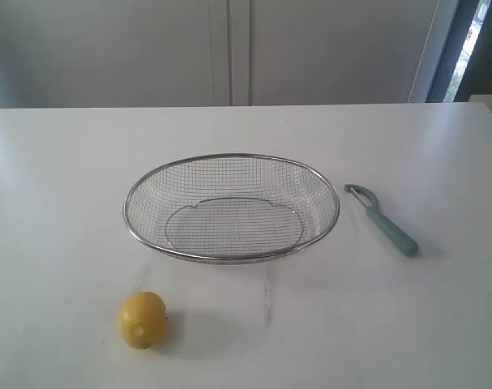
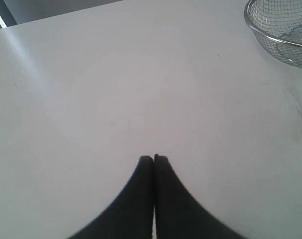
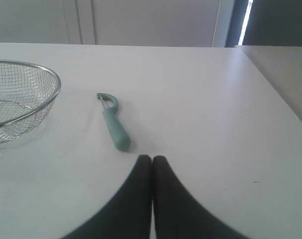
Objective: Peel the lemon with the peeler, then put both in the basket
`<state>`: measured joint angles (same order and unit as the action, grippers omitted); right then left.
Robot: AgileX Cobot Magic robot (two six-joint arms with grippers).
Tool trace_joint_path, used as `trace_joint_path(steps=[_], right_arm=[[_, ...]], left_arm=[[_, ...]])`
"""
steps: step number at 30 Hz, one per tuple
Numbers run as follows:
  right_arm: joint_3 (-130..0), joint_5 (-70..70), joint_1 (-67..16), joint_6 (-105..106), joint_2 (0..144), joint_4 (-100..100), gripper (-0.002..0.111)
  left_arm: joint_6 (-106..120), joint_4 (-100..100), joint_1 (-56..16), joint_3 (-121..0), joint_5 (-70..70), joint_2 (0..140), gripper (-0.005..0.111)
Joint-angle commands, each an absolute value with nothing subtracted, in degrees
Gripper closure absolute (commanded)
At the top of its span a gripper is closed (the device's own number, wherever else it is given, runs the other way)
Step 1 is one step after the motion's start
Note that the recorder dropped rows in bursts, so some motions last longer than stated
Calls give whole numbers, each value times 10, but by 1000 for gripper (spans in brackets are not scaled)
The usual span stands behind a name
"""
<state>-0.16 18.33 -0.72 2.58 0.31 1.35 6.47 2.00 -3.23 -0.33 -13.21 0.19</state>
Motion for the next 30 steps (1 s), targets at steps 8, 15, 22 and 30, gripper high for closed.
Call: trace_joint_path(steps=[8, 15, 22, 30], right_arm=[[0, 179, -9, 28, 0, 14, 108], [0, 179, -9, 28, 0, 14, 108], [0, 176, -9, 28, 0, 14, 108], [0, 74, -9, 28, 0, 14, 108]], left_arm=[[64, 21, -30, 0, -130, 0, 107], [64, 21, -30, 0, -130, 0, 107], [64, 21, -30, 0, -130, 0, 107], [64, 21, -30, 0, -130, 0, 107]])
